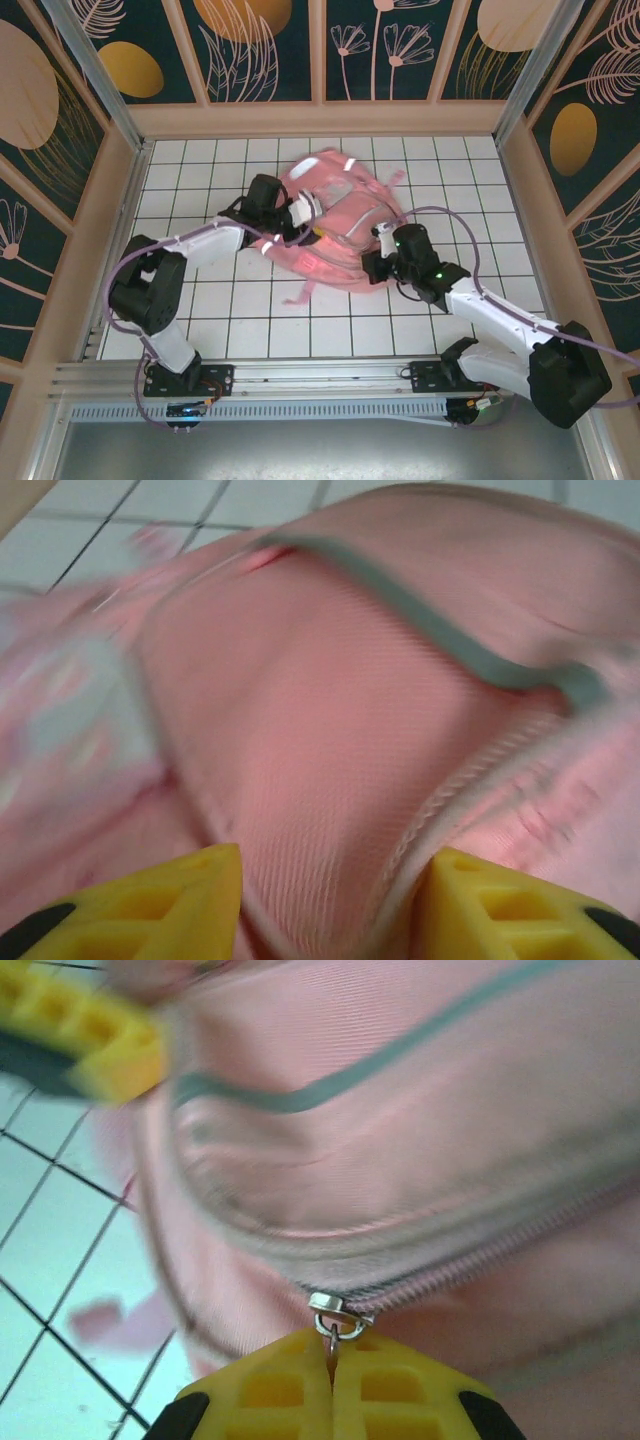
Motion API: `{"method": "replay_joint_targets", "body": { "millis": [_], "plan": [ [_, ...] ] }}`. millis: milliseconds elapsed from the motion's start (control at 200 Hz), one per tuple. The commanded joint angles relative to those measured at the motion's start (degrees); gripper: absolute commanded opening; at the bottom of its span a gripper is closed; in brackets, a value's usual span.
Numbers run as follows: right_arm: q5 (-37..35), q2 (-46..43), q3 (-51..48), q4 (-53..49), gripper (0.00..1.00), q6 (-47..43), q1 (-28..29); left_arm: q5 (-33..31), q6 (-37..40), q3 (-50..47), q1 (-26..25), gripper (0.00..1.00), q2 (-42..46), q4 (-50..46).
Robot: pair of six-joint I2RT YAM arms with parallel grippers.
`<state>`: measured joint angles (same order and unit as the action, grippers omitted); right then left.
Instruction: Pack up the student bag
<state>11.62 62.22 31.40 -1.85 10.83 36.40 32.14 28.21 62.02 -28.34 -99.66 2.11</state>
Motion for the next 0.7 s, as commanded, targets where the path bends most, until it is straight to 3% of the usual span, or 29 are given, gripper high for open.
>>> {"method": "replay_joint_targets", "body": {
  "millis": [0,100,145,235,345,510,696],
  "plan": [
    [3.70,2.79,-0.04,4.17,0.00,1.27,4.99,-15.12,-26.98,8.48,3.49,0.51,-3.63,1.32],
    [2.93,8.58,1.45,9.98,0.00,2.47,5.73,-14.87,-39.57,8.37,4.08,0.52,-2.60,-5.21],
    [2.72,11.60,2.63,11.69,0.00,1.99,5.95,-14.49,-43.91,6.17,4.09,0.47,-0.64,-6.17],
    [2.84,17.43,5.93,12.31,0.00,0.67,6.35,-7.40,-51.25,-0.51,3.97,0.35,4.99,-2.71],
    [3.45,21.27,8.50,11.88,0.00,-1.65,7.14,-1.21,-62.80,-5.94,2.85,0.32,9.13,1.95],
    [4.23,20.94,8.01,13.01,0.00,-3.12,7.78,1.76,-65.87,-3.98,-2.14,0.32,7.73,-0.84],
    [5.01,19.33,6.04,15.48,0.00,-2.82,8.07,1.85,-67.42,-1.18,-3.36,0.32,3.22,-4.52]
  ]
}}
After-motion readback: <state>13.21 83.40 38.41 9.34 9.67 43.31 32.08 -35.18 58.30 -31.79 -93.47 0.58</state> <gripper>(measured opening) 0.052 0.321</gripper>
